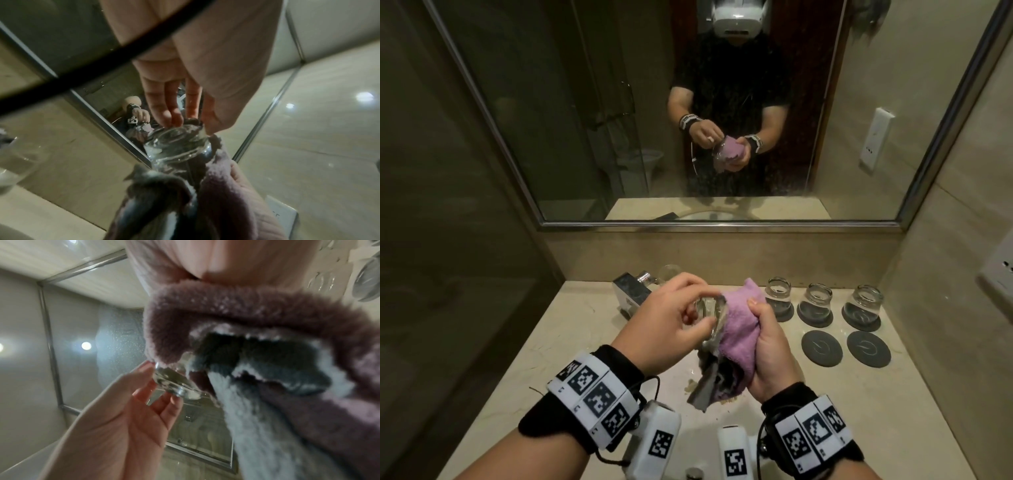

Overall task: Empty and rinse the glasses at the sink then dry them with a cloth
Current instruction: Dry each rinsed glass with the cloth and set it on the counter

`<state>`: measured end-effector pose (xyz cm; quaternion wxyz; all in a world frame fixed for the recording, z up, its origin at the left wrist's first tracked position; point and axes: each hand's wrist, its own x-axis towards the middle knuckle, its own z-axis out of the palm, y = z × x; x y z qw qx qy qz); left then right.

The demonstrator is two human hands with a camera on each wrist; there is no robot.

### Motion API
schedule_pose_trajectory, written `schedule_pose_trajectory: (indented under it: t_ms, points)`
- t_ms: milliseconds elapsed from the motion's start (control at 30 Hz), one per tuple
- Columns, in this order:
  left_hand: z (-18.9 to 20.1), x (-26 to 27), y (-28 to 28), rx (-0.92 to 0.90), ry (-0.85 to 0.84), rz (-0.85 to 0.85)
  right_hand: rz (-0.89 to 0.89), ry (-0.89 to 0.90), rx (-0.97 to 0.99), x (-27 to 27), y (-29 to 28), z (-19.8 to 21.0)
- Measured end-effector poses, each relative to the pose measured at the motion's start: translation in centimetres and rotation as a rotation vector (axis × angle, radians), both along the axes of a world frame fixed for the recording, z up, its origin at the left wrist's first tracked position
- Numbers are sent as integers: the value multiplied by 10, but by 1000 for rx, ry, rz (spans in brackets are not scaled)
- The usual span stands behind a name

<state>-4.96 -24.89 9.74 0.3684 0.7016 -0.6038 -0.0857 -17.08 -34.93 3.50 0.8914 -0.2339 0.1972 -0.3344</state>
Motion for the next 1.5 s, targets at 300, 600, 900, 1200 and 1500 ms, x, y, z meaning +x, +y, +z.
schedule_pose_trajectory:
  t_ms: [300,600,900,1200,1500]
  points:
    - [-12,-2,0,152,497,99,-52,-61,-66,-1,-1,1]
    - [-16,1,3,138,487,31,-74,-86,-92,0,6,2]
    - [-10,0,10,64,252,4,50,-87,-20,-1,7,9]
    - [0,6,11,89,88,-40,146,-89,28,-3,7,18]
    - [0,4,9,86,-2,-120,262,9,105,-3,4,13]
